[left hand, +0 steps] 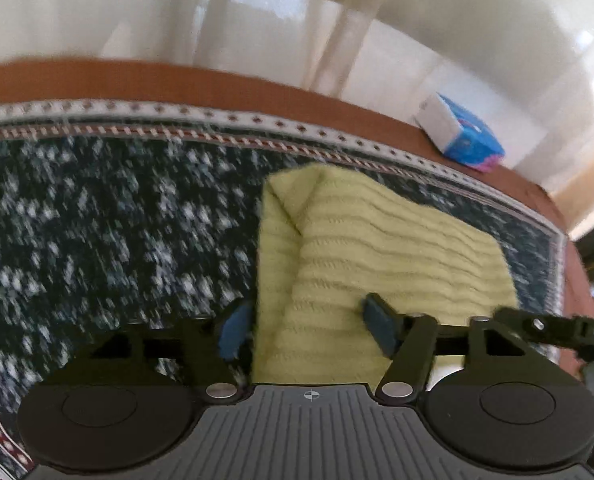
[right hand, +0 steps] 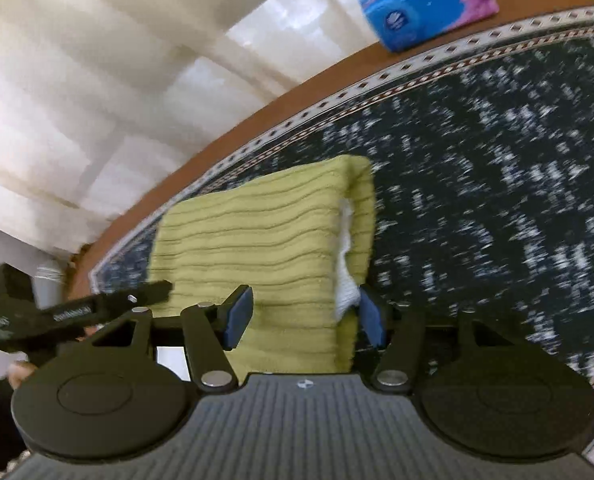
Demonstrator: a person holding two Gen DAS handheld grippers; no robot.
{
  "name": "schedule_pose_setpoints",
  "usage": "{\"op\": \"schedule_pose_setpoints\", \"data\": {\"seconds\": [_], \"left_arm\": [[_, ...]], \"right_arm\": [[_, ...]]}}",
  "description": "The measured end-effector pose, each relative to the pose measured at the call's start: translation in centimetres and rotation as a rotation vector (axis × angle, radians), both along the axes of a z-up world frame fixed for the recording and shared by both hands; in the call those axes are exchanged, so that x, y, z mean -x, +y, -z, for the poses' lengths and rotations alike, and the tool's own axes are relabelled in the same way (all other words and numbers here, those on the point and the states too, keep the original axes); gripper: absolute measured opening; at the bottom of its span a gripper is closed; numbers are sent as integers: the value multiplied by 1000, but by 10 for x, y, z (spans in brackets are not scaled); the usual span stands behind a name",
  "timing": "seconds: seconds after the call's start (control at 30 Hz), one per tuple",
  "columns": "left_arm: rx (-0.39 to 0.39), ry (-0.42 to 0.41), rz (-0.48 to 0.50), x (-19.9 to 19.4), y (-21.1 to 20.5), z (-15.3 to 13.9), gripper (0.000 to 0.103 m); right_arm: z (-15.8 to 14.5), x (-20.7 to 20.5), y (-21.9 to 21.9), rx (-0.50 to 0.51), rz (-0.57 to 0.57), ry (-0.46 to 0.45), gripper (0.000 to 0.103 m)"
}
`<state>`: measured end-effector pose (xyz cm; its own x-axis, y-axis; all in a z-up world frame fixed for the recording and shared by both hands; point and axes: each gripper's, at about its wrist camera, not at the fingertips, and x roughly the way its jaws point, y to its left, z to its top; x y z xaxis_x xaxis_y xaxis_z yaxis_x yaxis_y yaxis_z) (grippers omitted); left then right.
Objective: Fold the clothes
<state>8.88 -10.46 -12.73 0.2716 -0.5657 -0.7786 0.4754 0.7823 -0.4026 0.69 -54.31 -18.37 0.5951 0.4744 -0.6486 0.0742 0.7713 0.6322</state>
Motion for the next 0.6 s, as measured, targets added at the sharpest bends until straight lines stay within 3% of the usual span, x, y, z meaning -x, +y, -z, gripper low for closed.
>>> {"op": "schedule_pose_setpoints", "data": {"seconds": [0.1,0.2,0.23,0.37,0.47,0.53,0.6], "left_arm": [[-3,6,17,1,2,-1,52],[-17,19,3,-3,1,1,74],[-24,25,-11,-5,0,3,76],[15,63,-1,-5,1,4,63],[16,60,16,-4,1,3,64],[16,63,0,-6,0,5,73],[17,64,-15,-7,-2,6,74]], "right_arm": [[2,-2,-1,-42,-9,2,63],[7,-4,-7,-101,22,12,63],[9,-4,-9,-126,40,18,63],[8,3,-13,-151,64,30,63],[8,15,-13,-143,42,43,62],[10,22,-12,-152,36,44,62],[11,23,-10,-160,46,37,62]]}}
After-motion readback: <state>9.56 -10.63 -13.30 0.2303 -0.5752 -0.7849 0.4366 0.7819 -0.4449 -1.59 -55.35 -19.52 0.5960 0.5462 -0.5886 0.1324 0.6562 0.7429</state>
